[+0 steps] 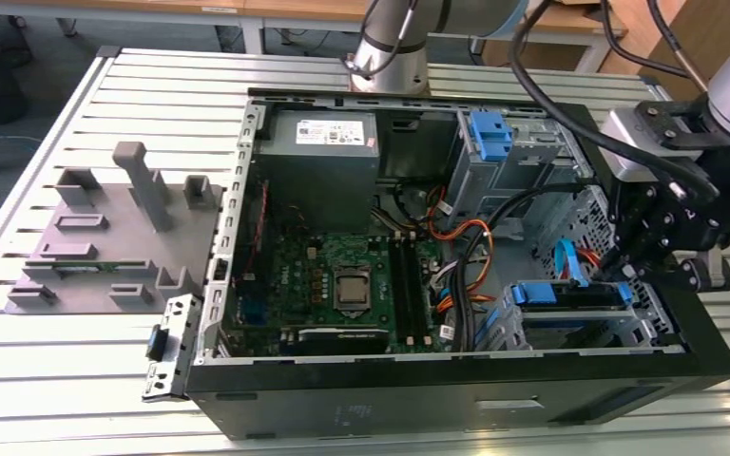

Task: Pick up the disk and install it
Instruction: 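Insert the second disk wire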

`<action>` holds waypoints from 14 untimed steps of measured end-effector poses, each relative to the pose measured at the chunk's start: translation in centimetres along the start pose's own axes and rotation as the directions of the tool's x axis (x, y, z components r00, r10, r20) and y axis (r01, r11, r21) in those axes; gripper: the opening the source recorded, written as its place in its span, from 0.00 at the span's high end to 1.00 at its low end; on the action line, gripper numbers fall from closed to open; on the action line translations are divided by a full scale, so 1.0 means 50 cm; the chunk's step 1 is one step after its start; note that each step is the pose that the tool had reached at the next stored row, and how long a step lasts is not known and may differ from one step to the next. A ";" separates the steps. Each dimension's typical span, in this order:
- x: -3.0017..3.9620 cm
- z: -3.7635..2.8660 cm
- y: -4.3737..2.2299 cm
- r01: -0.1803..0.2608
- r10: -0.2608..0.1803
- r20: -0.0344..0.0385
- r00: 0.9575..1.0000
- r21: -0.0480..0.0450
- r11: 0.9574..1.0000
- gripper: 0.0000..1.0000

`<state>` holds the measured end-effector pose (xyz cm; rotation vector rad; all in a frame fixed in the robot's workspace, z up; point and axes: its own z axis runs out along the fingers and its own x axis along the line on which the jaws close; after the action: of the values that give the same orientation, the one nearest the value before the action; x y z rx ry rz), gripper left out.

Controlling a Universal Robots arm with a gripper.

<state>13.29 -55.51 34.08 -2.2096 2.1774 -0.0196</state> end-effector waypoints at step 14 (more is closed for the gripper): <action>0.015 0.000 0.001 0.000 0.000 -0.002 1.000 0.001 1.000 0.84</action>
<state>13.27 -56.28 34.06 -2.2100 2.1779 -0.0236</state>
